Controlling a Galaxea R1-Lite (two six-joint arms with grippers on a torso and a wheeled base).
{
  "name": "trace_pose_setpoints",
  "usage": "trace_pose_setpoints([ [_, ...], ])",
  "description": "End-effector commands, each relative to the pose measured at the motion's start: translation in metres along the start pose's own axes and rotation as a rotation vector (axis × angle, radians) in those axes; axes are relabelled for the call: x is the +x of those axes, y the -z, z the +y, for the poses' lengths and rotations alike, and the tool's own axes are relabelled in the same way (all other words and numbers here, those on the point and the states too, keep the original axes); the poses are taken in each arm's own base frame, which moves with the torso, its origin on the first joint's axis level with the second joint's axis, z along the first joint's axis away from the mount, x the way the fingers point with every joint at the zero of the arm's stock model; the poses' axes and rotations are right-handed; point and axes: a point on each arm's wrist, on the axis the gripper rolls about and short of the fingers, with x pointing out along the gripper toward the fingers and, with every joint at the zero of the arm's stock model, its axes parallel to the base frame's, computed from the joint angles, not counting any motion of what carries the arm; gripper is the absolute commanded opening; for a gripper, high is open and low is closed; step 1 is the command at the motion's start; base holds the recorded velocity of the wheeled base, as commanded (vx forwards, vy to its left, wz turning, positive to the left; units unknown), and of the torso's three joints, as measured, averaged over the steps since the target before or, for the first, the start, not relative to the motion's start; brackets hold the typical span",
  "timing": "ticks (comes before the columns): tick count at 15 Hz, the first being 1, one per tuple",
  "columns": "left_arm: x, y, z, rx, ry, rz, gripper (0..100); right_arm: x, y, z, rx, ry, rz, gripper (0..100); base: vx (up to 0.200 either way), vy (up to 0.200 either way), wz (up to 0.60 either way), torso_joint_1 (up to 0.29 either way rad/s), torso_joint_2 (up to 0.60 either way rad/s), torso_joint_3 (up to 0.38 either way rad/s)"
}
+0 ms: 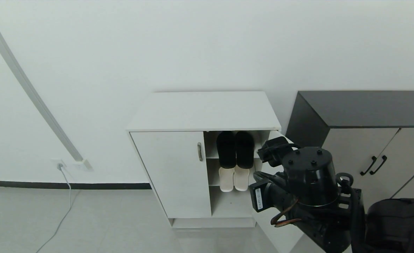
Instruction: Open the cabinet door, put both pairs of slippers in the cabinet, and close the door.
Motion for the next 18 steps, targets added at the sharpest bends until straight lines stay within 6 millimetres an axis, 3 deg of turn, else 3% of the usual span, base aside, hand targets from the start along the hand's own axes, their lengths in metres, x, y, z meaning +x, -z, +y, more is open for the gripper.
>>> trace_pose_setpoints([
  [1, 0.0, 0.0001, 0.0, 0.0, -0.002, 0.0, 0, -0.0005, 0.0002, -0.0003, -0.001, 0.002, 0.0, 0, 0.0, 0.0, 0.0, 0.188, -0.39, -0.207],
  [8, -0.0001, -0.0003, 0.0, 0.0, 0.0, -0.002, 0, 0.0013, 0.0019, -0.0029, -0.003, 0.01, 0.007, 0, 0.0, 0.0, 0.0, 0.165, -0.36, -0.194],
  [14, -0.0001, -0.0003, 0.0, 0.0, 0.002, -0.001, 0, 0.0011, 0.0042, -0.0032, -0.003, 0.004, -0.002, 0, 0.0, 0.0, 0.0, 0.014, -0.02, -0.013],
  [18, -0.0001, -0.0003, 0.0, 0.0, 0.0, -0.002, 0, 0.0011, 0.004, -0.0032, -0.002, 0.002, -0.003, 0, 0.0, 0.0, -0.6, 0.002, 0.0, -0.001],
])
